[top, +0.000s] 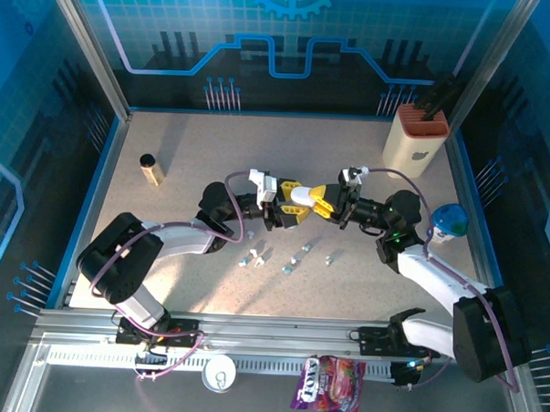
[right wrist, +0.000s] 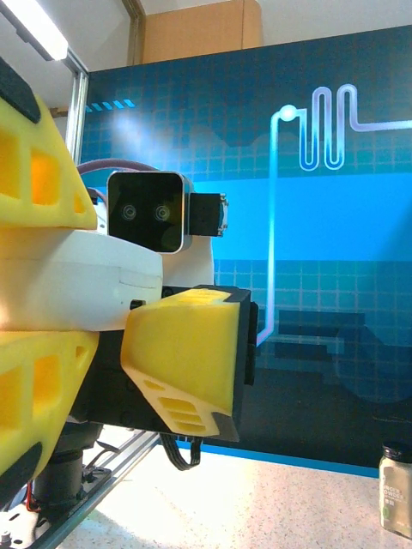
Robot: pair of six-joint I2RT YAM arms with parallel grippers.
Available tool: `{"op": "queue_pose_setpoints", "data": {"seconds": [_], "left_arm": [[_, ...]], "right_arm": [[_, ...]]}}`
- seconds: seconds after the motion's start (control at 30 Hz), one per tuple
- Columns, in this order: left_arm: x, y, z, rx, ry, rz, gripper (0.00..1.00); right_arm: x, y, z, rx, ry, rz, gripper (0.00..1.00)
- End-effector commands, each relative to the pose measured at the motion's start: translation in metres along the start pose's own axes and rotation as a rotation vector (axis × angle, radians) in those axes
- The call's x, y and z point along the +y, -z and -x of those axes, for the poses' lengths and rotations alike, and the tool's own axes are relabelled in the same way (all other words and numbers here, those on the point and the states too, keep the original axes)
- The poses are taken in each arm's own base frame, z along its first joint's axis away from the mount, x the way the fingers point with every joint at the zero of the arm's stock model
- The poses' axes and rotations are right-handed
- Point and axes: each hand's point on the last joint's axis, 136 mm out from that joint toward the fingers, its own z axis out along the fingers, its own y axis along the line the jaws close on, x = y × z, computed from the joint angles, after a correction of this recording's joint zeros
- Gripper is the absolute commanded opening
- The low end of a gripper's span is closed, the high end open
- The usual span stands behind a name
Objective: Insert the wireless bluetooth earbuds into the charging case
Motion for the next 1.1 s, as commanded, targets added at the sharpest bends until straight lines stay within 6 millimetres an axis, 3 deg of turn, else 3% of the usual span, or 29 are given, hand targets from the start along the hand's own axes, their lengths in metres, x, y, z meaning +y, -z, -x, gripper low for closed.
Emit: {"op": "queue_pose_setpoints", "data": {"seconds": [0.0, 0.33, 0.5, 0.6, 0.83, 1.0, 1.07], "left_arm": [[-0.008, -0.006, 0.013, -0.032, -0.023, -0.049, 0.46], [-0.011, -0.005, 0.016, -0.037, -0.024, -0.057, 0.34], [-0.012, -0.003, 0.013, -0.024, -0.024, -0.046, 0.33], [-0.011, 0.0, 0.008, -0.012, -0.026, -0.03, 0.33], [-0.015, 0.008, 0.002, -0.015, -0.023, -0.023, 0.33], [-0.017, 0.016, 0.004, -0.033, -0.019, 0.002, 0.31], [-0.018, 0.019, 0.004, -0.033, -0.023, 0.013, 0.31]], "right_arm": [[0.009, 0.002, 0.0, 0.001, 0.043, 0.017, 0.11], [0.002, 0.002, 0.001, 0.0, 0.033, -0.007, 0.13], [-0.004, 0.005, 0.0, -0.012, 0.067, -0.079, 0.48], [0.003, 0.011, 0.004, -0.035, 0.141, -0.091, 0.65], [-0.002, 0.035, 0.018, -0.088, 0.289, -0.19, 0.77], [-0.028, 0.065, 0.033, -0.16, 0.51, -0.5, 0.8], [-0.025, 0.069, 0.034, -0.156, 0.584, -0.554, 0.81]]}}
